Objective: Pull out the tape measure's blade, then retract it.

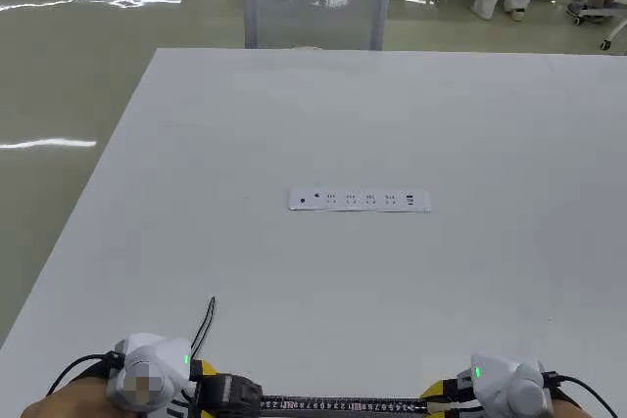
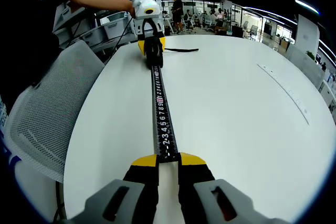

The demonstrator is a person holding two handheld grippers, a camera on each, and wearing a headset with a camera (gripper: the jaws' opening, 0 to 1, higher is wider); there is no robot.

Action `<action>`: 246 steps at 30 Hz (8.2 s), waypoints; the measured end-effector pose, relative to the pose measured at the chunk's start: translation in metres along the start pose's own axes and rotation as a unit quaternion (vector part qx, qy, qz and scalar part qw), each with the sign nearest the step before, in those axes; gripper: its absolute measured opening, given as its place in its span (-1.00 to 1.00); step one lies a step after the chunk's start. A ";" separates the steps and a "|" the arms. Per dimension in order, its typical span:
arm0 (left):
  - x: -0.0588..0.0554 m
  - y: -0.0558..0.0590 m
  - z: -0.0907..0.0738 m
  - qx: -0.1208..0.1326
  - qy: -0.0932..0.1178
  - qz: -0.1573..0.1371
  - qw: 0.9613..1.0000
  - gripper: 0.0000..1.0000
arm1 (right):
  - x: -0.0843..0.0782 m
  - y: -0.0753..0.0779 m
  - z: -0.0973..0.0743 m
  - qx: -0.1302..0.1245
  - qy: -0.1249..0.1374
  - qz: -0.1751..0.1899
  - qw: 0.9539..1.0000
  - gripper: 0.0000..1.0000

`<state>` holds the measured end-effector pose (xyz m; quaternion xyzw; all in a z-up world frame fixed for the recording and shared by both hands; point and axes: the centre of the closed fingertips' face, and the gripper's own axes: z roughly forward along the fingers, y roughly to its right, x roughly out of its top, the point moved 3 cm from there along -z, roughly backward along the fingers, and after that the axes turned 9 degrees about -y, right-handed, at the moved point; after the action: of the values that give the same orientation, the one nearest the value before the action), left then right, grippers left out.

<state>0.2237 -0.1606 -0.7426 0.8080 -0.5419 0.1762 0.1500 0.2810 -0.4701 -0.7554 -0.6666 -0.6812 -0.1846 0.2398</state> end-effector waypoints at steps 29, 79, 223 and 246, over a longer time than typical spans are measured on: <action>0.000 -0.002 0.002 0.025 -0.035 0.041 0.998 -0.39 | 0.008 -0.004 0.004 -0.027 -0.034 -0.014 0.999 -0.48; 0.006 0.046 -0.054 0.173 0.090 -0.186 0.963 0.35 | 0.010 -0.054 -0.046 -0.168 0.031 0.207 0.963 0.40; 0.021 0.032 -0.015 0.412 0.188 -0.447 0.772 0.57 | 0.016 -0.044 -0.052 -0.135 0.087 0.106 0.981 0.08; 0.022 0.017 0.001 0.416 0.185 -0.473 0.754 0.43 | -0.001 -0.011 -0.023 -0.081 0.064 0.051 0.993 -0.31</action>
<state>0.2156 -0.1855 -0.7322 0.8955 0.0743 0.4371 -0.0394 0.2715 -0.4839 -0.7366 -0.7042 -0.6128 -0.2688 0.2373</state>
